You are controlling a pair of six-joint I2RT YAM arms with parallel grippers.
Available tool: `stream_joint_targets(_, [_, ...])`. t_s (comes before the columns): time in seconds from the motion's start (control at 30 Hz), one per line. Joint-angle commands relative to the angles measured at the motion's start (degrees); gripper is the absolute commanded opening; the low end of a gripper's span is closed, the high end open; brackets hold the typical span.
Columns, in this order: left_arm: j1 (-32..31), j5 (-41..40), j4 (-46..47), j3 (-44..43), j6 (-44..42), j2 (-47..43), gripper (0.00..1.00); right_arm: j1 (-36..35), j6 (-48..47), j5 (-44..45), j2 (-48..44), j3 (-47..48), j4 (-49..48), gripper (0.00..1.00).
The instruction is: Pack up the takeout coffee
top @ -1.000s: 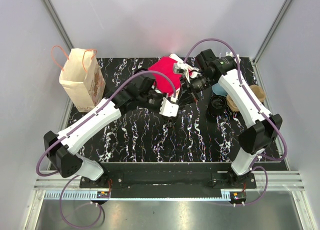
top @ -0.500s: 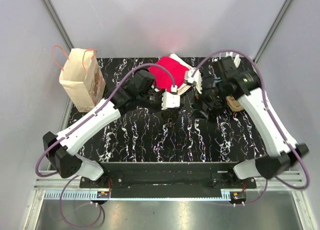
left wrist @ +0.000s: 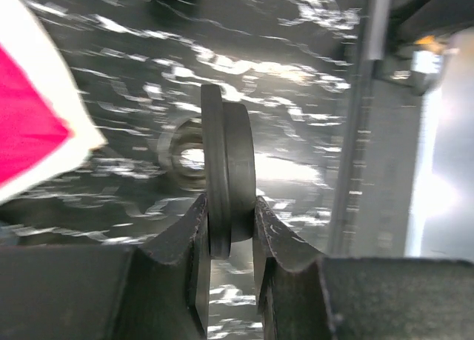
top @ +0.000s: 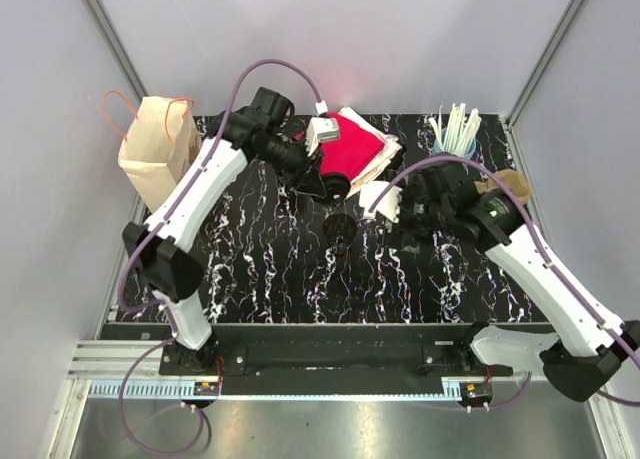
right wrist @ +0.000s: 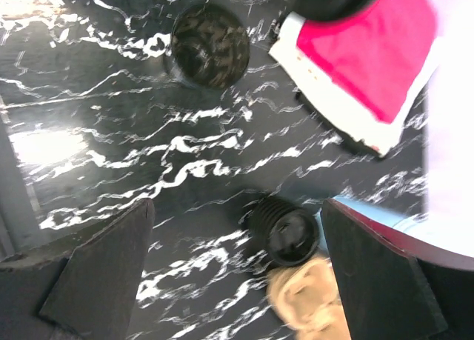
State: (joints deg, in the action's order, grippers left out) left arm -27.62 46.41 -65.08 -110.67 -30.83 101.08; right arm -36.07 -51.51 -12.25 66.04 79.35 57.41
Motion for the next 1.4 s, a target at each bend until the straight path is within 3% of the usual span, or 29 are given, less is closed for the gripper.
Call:
stream_joint_targets(0.0, [0.46,9.3,-8.39,-3.58,5.6,4.21,0.0,-5.93,-3.6,9.08,2.24,1.94,-6.6,0.99])
stream_joint_targets(0.17, [1.51,14.49,-12.61,-4.02,6.05,9.04,0.0,-12.95,-4.39,13.73,8.75,5.54,-7.75,0.87])
stream_joint_targets(0.43, [3.53,20.38,-23.39,-9.72,0.09,16.5,0.0,-20.61,-3.78,13.83,14.55,5.55,-7.31,0.81])
stream_joint_targets(0.8, [3.36,20.82,-23.43,-8.07,0.16,16.44,0.0,-22.9,-4.39,14.35,17.45,3.53,-8.71,0.7])
stream_joint_targets(1.37, [2.48,17.75,-23.51,-3.32,-0.99,12.21,0.0,-25.18,-11.24,29.65,18.95,-4.73,-19.96,0.65])
